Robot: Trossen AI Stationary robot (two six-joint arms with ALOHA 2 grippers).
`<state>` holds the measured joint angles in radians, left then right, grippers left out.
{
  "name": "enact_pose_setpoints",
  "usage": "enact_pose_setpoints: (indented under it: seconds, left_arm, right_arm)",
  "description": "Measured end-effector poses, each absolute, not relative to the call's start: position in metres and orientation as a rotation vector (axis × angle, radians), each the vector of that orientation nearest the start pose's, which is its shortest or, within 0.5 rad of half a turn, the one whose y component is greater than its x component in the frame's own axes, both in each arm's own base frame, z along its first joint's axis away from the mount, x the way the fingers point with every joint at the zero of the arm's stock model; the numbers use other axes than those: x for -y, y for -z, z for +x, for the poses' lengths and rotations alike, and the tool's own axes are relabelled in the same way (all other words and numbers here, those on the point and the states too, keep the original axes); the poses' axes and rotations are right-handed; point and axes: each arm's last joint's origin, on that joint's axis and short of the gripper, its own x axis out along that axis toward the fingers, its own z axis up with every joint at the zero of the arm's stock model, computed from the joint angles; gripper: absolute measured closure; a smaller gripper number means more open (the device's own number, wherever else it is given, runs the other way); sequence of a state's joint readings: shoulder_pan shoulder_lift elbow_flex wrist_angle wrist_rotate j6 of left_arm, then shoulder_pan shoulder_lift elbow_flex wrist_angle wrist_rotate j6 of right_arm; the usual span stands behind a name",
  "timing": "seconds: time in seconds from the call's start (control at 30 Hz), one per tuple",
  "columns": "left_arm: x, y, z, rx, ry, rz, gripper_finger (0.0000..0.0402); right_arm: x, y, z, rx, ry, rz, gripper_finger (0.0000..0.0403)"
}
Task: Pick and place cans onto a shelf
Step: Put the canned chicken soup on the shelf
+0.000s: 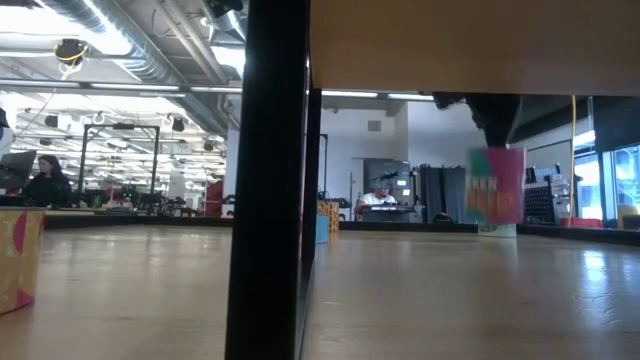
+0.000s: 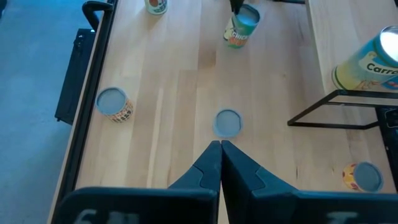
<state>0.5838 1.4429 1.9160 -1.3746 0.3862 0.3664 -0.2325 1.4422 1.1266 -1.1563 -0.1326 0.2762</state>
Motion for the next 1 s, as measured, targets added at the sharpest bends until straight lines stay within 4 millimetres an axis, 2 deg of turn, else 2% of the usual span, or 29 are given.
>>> enact_pose_setpoints:
  seconds: [0.23, 0.33, 0.6, 0.8, 1.0]
  left_arm:
    - [-0.121, -0.456, 0.203, -0.814, -0.036, -0.073, 0.0402]
    - [-0.121, -0.456, 0.203, -0.814, -0.037, -0.073, 0.0402]
    - [-0.121, -0.456, 0.203, -0.815, -0.02, -0.042, 0.0402]
    - [-0.12, -0.456, 0.203, -0.817, -0.004, -0.009, 0.0402]
    - [-0.12, -0.456, 0.203, -0.817, 0.009, 0.018, 0.0401]
  right_arm:
    - [0.055, -0.322, 0.247, -1.329, 0.267, 0.455, 0.0397]
    - [0.053, -0.351, 0.242, -1.299, 0.287, 0.473, 0.0397]
    - [0.018, -0.411, 0.233, -1.191, 0.167, 0.463, 0.0397]
    - [-0.019, -0.435, 0.227, -1.141, 0.035, 0.493, 0.0397]
    - [-0.056, -0.432, 0.226, -1.215, -0.024, 0.567, 0.0397]
